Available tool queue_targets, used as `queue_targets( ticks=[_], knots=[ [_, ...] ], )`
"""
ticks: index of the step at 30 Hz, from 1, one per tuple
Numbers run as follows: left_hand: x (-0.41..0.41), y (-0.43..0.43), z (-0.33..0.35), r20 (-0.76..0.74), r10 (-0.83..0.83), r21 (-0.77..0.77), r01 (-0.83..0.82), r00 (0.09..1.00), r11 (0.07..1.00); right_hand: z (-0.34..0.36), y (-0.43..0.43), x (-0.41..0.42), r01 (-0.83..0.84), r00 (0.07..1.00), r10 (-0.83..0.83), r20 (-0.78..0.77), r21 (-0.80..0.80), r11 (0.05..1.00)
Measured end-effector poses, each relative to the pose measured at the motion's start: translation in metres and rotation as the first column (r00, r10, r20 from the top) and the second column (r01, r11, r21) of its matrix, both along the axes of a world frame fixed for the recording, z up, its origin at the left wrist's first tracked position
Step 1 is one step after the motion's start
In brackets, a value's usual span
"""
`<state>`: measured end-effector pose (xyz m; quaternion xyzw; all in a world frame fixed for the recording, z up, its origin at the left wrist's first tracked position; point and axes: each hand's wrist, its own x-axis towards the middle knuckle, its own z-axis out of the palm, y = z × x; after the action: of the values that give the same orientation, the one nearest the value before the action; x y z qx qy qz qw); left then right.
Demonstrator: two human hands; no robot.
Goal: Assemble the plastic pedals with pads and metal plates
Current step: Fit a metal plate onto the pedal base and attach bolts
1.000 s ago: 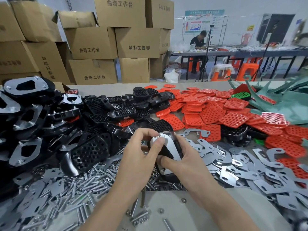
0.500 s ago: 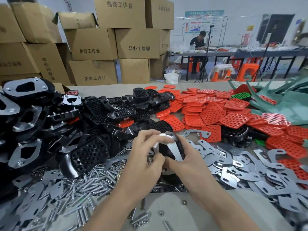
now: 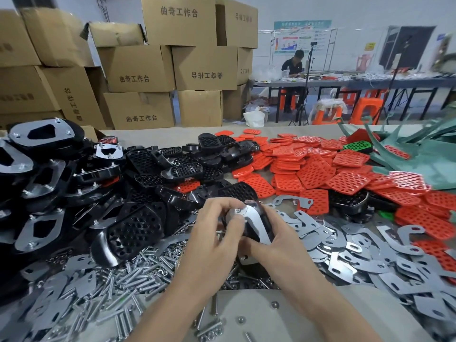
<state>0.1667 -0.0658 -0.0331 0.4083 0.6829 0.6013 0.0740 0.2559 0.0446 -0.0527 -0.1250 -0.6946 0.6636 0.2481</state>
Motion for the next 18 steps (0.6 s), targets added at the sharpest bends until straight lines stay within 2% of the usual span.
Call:
queue_targets(
  ticks=[4, 6, 8, 10, 15, 18],
  knots=[
    [0.0002, 0.0009, -0.0034, -0.151, -0.019, -0.009, 0.018, 0.988, 1.000, 0.0022, -0.0003, 0.0015, -0.019, 0.999, 0.019, -0.039, -0.013, 1.000],
    [-0.0002, 0.0018, -0.0048, -0.188, 0.063, 0.044, -0.056, 0.980, 0.997, 0.0037, -0.0014, 0.0015, 0.016, 0.999, -0.016, -0.049, 0.004, 1.000],
    [-0.0022, 0.0025, -0.0056, -0.136, 0.197, 0.078, -0.187, 0.971, 0.979, 0.0045, -0.0038, 0.0005, 0.086, 0.995, -0.083, -0.049, 0.070, 0.994],
    [-0.0049, 0.0027, -0.0074, -0.127, 0.262, 0.066, -0.255, 0.957, 0.965, 0.0033, -0.0056, -0.0004, 0.159, 0.986, -0.150, -0.068, 0.170, 0.972],
    [-0.0022, 0.0011, -0.0105, -0.325, 0.266, 0.001, -0.281, 0.908, 0.960, -0.0008, -0.0071, -0.0009, 0.241, 0.971, -0.228, -0.079, 0.326, 0.914],
    [0.0005, 0.0016, -0.0110, -0.203, 0.237, 0.010, -0.240, 0.950, 0.971, -0.0010, -0.0096, 0.0006, 0.263, 0.964, -0.252, -0.081, 0.405, 0.875]
  ],
)
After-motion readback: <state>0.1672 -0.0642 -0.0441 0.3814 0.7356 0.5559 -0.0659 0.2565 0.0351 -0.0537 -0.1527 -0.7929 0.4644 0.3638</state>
